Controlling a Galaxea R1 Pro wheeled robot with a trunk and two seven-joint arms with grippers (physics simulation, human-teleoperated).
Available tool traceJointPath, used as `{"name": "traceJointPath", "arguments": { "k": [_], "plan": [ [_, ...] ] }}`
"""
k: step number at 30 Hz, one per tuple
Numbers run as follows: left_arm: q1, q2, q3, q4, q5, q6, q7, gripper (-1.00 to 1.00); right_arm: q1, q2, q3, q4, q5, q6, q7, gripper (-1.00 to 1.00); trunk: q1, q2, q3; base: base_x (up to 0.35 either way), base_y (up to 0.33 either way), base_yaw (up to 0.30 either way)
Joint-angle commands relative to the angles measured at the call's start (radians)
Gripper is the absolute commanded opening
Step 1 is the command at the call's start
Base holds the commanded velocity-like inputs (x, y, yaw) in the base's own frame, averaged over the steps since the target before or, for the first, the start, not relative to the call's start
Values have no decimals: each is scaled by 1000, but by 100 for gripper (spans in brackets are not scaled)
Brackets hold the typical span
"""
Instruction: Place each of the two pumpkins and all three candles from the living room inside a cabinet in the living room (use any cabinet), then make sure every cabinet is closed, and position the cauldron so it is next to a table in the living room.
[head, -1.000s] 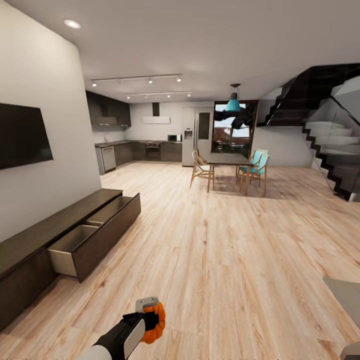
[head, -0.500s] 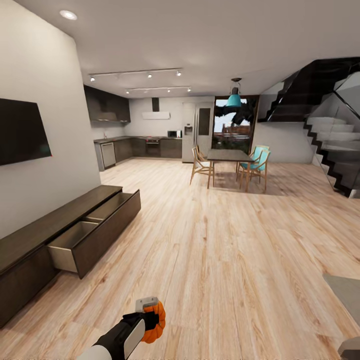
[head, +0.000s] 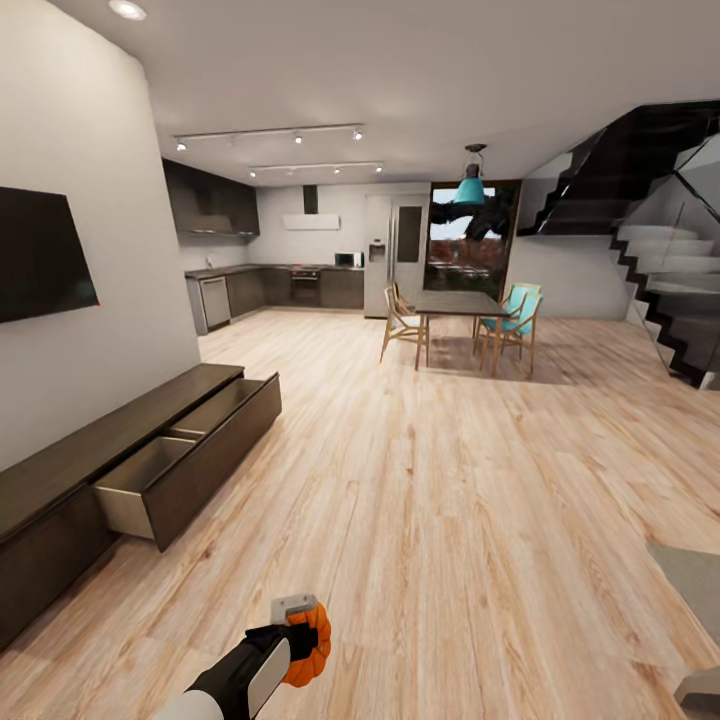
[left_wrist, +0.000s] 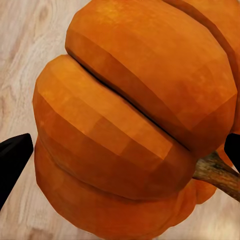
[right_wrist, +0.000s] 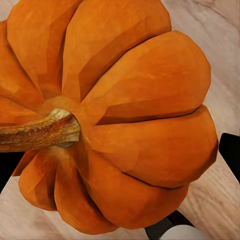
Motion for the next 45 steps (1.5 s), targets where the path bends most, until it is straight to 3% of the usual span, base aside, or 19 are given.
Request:
{"name": "traceJointPath", "arguments": {
  "k": [1, 21, 33, 45],
  "plan": [
    [0, 1, -9, -2, 8, 4, 11, -100, 0, 0, 0, -3, -4, 5, -6, -100, 0, -1, -3, 208, 0, 0],
    [0, 1, -9, 1, 7, 4, 12, -100, 0, 1, 0, -3, 4, 2, -6, -100, 0, -1, -14, 334, 0, -3],
    [0, 1, -9, 1, 6, 4, 12, -100, 0, 0, -1, -3, -3, 2, -6, -100, 0, -1, -14, 350, 0, -239],
    [0, 1, -9, 1, 7, 4, 12, -100, 0, 0, -1, -4, -3, 2, -7, -100, 0, -1, -14, 350, 0, -20]
  ]
}}
